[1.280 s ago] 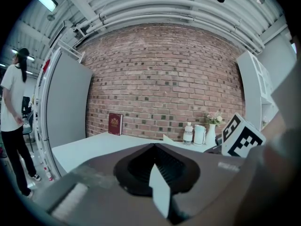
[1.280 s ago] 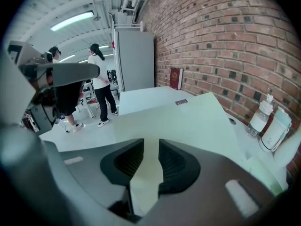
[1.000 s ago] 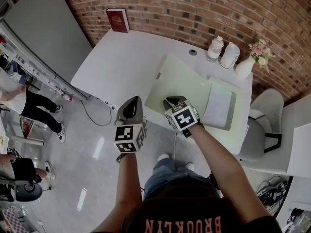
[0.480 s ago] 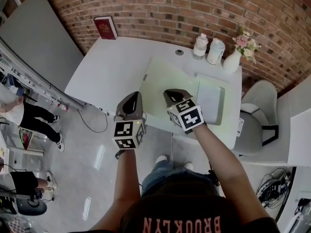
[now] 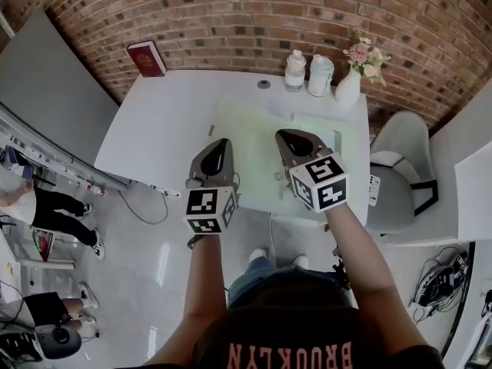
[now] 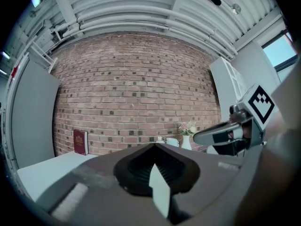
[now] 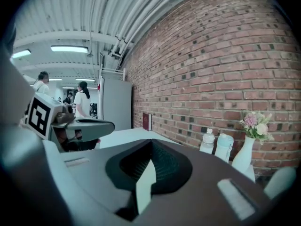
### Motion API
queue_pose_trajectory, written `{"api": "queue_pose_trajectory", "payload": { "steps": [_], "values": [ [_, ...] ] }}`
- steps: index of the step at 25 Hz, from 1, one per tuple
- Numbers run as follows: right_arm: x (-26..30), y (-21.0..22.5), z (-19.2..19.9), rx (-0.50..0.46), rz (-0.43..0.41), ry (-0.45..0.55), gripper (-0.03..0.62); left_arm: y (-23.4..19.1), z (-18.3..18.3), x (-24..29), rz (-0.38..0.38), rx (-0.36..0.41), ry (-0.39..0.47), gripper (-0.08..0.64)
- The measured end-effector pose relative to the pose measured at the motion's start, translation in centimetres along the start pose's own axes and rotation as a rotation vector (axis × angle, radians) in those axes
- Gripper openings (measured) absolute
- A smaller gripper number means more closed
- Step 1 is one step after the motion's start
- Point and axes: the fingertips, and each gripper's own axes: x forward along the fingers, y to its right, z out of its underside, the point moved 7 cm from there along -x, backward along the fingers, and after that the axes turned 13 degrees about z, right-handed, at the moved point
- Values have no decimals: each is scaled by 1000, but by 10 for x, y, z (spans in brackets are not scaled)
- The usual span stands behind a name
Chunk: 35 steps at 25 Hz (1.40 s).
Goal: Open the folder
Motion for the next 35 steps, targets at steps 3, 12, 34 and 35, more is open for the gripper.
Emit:
{"api": "queue_pose_trajectory", "payload": {
  "steps": [3,12,34,35],
  "values": [
    [-18,16,-11,1,44,42,-2,10,-6,11,34,13,10,-2],
    [-71,61,-26,38,172,90,-2,36,-21,33,111,38,37,-2],
    [-164,121,-25,-16,450,192,-3,74,-61,62,190,83,99,-2],
    [-167,123,-25,-15,459,194,-2,75,-63,63,193,86,103,-2]
  ]
}}
